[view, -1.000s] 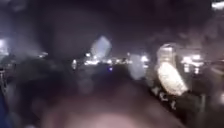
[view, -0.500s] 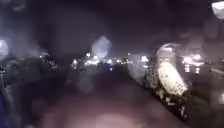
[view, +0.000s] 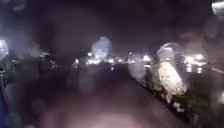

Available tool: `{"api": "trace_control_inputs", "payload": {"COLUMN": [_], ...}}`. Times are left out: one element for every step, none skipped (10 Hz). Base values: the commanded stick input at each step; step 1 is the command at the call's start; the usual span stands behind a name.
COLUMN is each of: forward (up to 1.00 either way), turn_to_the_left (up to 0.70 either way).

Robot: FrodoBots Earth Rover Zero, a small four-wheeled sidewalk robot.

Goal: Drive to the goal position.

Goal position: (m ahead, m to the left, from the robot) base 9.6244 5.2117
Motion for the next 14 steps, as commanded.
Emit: {"api": "trace_control_inputs", "payload": {"forward": [0.5,0.5,0.5,0.5,0.5,0.5,0.5,0.5,0.5,0.5,0.5,0.5,0.5,0.5], "turn_to_the_left": [0.06,0.05,0.04,0.03,0.01,-0.03,-0.14,-0.24,-0.35,-0.45,-0.37,-0.13,0.03,0.06]}}
